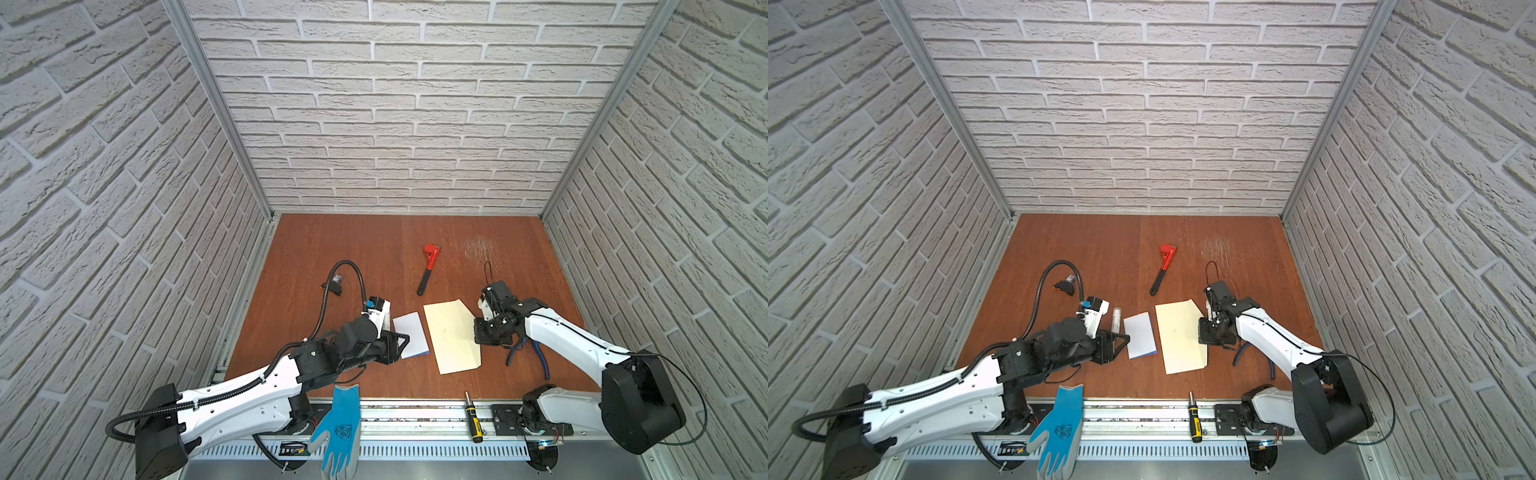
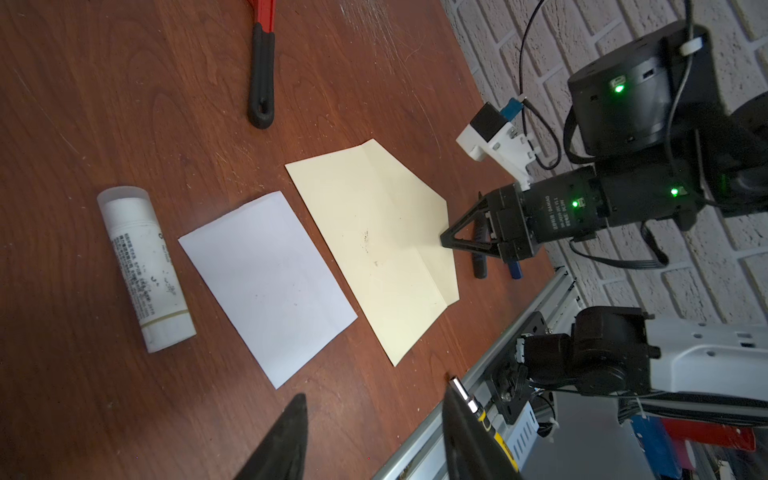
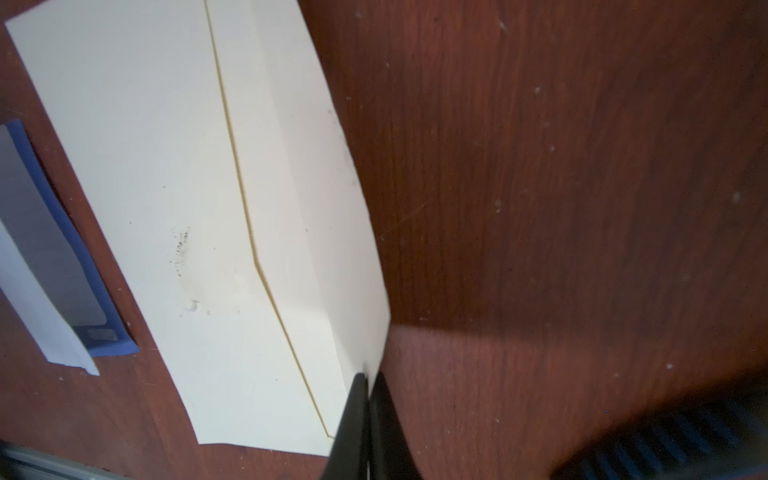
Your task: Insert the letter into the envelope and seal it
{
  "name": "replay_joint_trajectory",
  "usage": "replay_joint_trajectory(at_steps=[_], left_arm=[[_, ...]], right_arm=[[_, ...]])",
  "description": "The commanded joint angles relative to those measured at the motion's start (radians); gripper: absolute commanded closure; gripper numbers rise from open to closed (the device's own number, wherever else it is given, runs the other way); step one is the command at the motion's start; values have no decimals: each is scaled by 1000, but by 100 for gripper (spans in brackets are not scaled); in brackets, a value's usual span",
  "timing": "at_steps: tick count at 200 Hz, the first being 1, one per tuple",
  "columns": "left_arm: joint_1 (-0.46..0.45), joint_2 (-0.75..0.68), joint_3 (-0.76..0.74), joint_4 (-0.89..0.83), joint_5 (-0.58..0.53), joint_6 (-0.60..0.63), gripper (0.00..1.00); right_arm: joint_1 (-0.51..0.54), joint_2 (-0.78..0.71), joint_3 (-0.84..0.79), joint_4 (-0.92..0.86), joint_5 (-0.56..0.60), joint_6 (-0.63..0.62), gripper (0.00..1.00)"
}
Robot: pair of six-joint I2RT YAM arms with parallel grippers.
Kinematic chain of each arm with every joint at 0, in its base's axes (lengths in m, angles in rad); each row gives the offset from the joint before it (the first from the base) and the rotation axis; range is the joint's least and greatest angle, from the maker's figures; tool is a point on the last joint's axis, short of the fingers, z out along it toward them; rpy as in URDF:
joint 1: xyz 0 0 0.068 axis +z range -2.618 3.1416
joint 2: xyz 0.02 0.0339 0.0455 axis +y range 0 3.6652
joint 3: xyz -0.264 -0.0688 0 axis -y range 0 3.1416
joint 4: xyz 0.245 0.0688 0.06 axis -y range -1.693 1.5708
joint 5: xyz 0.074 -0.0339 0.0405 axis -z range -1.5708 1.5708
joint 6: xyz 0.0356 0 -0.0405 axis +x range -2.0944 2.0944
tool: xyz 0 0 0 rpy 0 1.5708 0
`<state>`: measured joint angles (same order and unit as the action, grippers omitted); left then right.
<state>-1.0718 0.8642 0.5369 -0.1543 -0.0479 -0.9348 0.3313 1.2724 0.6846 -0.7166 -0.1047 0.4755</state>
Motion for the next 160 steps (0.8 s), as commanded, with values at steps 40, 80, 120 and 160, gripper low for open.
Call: replay_joint_trajectory(at_steps=[40, 80, 120, 160], left_arm=[[8, -36, -18, -1, -24, 13, 48], [12, -26, -20, 10, -19, 17, 48], [18, -20, -20, 17, -10, 19, 48], [23, -26, -25, 13, -4, 21, 48]], right_arm=[[95, -23, 9, -92, 117, 112, 94], [120, -69, -22, -77, 118, 188, 94], [130, -114, -54, -43, 125, 270, 94], [165, -100, -71, -8, 121, 282, 94]])
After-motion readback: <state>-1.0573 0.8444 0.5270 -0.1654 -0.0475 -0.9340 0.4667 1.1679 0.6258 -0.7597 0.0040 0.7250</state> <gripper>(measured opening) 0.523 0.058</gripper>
